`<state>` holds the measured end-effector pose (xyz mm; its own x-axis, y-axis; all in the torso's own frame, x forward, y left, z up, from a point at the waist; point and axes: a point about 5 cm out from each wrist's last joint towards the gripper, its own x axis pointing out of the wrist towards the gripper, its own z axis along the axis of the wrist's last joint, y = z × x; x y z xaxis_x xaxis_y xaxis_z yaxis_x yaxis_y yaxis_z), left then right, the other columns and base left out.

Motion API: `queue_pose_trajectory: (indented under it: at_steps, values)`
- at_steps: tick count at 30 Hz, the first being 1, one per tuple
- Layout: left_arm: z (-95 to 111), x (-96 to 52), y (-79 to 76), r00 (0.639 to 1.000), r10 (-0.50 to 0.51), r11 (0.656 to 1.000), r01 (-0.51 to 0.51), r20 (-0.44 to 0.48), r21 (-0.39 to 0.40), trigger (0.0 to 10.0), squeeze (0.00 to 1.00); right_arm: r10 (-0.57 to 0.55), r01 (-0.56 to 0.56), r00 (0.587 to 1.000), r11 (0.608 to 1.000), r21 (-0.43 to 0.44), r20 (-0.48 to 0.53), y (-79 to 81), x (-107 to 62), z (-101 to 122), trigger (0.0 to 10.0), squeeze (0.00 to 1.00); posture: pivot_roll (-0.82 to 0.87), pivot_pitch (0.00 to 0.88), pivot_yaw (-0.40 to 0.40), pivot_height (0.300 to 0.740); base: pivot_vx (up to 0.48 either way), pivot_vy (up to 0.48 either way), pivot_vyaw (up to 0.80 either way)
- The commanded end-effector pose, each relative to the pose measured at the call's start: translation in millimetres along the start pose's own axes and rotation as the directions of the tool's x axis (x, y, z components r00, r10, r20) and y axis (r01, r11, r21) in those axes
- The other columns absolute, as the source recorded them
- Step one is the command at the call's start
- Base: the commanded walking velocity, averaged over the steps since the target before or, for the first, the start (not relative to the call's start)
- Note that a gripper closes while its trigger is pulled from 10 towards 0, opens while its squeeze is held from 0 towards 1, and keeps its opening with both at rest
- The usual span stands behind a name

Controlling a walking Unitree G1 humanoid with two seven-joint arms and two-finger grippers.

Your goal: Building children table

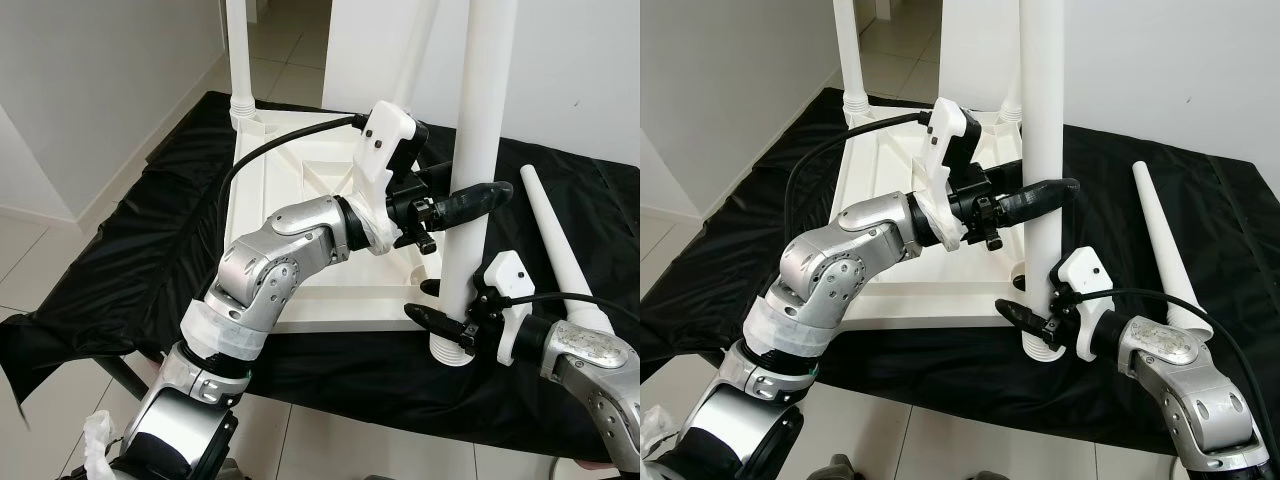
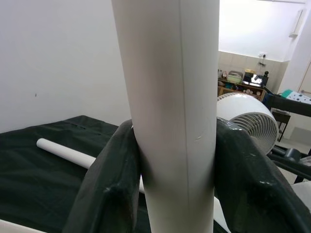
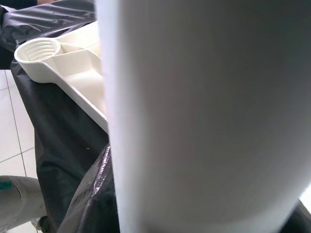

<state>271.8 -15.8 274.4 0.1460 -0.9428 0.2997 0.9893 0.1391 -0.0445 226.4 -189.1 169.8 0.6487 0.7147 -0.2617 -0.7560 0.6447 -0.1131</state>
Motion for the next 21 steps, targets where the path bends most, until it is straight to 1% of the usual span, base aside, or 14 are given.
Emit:
queue_pose_trajectory:
  at_steps: [1, 3, 4, 5, 6, 7, 9, 13, 14, 15, 16, 18, 19, 21]
  values:
    - [2.3, 3.2, -7.7, 0.992, -0.123, 0.992, 0.124, -0.018, 0.040, 3.8, 0.00, -0.064, 0.064, 0.998, 0.998, 0.016, 0.002, -8.6, -1.3, 0.0, 10.0, 0.00, 0.01, 0.000, -0.039, 0.740, 0.000, 0.000, 0.00]
    - [2.1, 4.2, -6.0, 0.995, -0.102, 0.993, 0.103, -0.024, 0.052, 3.8, 0.00, -0.081, 0.081, 0.997, 0.997, 0.016, 0.005, -10.5, -0.9, 0.3, 10.0, 0.00, 0.01, 0.000, -0.039, 0.740, 0.000, 0.000, 0.00]
    - [1.5, 6.0, -1.8, 0.998, -0.059, 0.997, 0.061, -0.036, 0.046, 10.0, 0.00, -0.128, 0.127, 0.992, 0.992, 0.020, 0.017, -15.5, 0.0, 0.8, 10.0, 1.00, 0.01, 0.000, -0.040, 0.740, 0.000, 0.000, 0.00]
    - [0.9, 7.9, 3.1, 0.998, -0.011, 1.000, 0.013, -0.055, 0.025, 10.0, 0.00, -0.173, 0.172, 0.984, 0.984, 0.037, 0.033, -20.4, 0.7, 1.7, 10.0, 1.00, 0.01, 0.000, -0.040, 0.740, 0.000, 0.000, 0.00]
    - [0.9, 7.9, 3.1, 0.998, -0.011, 1.000, 0.013, -0.055, 0.025, 10.0, 0.00, -0.173, 0.172, 0.984, 0.984, 0.037, 0.033, -20.4, 0.7, 1.7, 10.0, 1.00, 0.01, 0.000, -0.040, 0.740, 0.000, 0.000, 0.00]
    - [0.3, 9.3, 7.2, 0.996, 0.028, 1.000, -0.028, -0.083, 0.011, 10.0, 0.00, -0.201, 0.199, 0.979, 0.979, 0.041, 0.041, -23.2, 1.0, 2.4, 10.0, 1.00, 0.01, 0.000, -0.040, 0.740, 0.000, 0.000, 0.00]
    - [1.5, 13.8, 14.3, 0.985, 0.105, 0.994, -0.102, -0.135, 0.026, 10.0, 0.00, -0.245, 0.243, 0.967, 0.970, 0.032, 0.065, -26.2, 3.4, 5.1, 10.0, 1.00, 0.01, 0.000, -0.040, 0.740, 0.000, 0.000, 0.00]
    - [2.7, 15.4, 15.5, 0.983, 0.114, 0.993, -0.111, -0.143, 0.033, 10.0, 0.00, -0.258, 0.256, 0.963, 0.966, 0.034, 0.073, -27.0, 4.6, 6.0, 10.0, 1.00, 0.01, 0.000, -0.040, 0.740, 0.000, 0.000, 0.00]
    - [5.1, 17.8, 17.6, 0.982, 0.123, 0.992, -0.118, -0.144, 0.037, 10.0, 0.00, -0.290, 0.289, 0.953, 0.957, 0.032, 0.086, -29.4, 7.0, 7.4, 10.0, 1.00, 0.01, 0.000, -0.040, 0.740, 0.000, 0.000, 0.00]
    - [9.5, 21.8, 22.2, 0.981, 0.133, 0.991, -0.131, -0.140, 0.027, 10.0, 0.00, -0.352, 0.351, 0.929, 0.936, 0.029, 0.112, -33.5, 11.6, 9.8, 10.0, 1.00, 0.01, 0.000, -0.039, 0.740, 0.000, 0.000, 0.00]
    - [9.5, 21.8, 22.2, 0.981, 0.133, 0.991, -0.131, -0.140, 0.027, 10.0, 0.00, -0.352, 0.351, 0.929, 0.936, 0.029, 0.112, -33.5, 11.6, 9.8, 10.0, 1.00, 0.01, 0.000, -0.039, 0.740, 0.000, 0.000, 0.00]
    - [18.6, 29.2, 31.3, 0.976, 0.180, 0.984, -0.179, -0.121, 0.018, 10.0, 0.00, -0.440, 0.441, 0.886, 0.897, 0.029, 0.147, -38.5, 20.1, 13.2, 10.0, 1.00, 0.01, 0.000, -0.037, 0.740, 0.000, 0.000, 0.00]
    - [18.6, 29.2, 31.3, 0.976, 0.180, 0.984, -0.179, -0.121, 0.018, 10.0, 0.00, -0.440, 0.441, 0.886, 0.897, 0.029, 0.147, -38.5, 20.1, 13.2, 10.0, 1.00, 0.01, 0.000, -0.037, 0.740, 0.000, 0.000, 0.00]
    - [27.1, 35.4, 38.4, 0.968, 0.235, 0.972, -0.236, -0.087, 0.003, 10.0, 0.00, -0.496, 0.495, 0.852, 0.867, 0.052, 0.168, -40.4, 26.9, 15.5, 10.0, 1.00, 0.01, 0.000, -0.036, 0.740, 0.000, 0.000, 0.00]
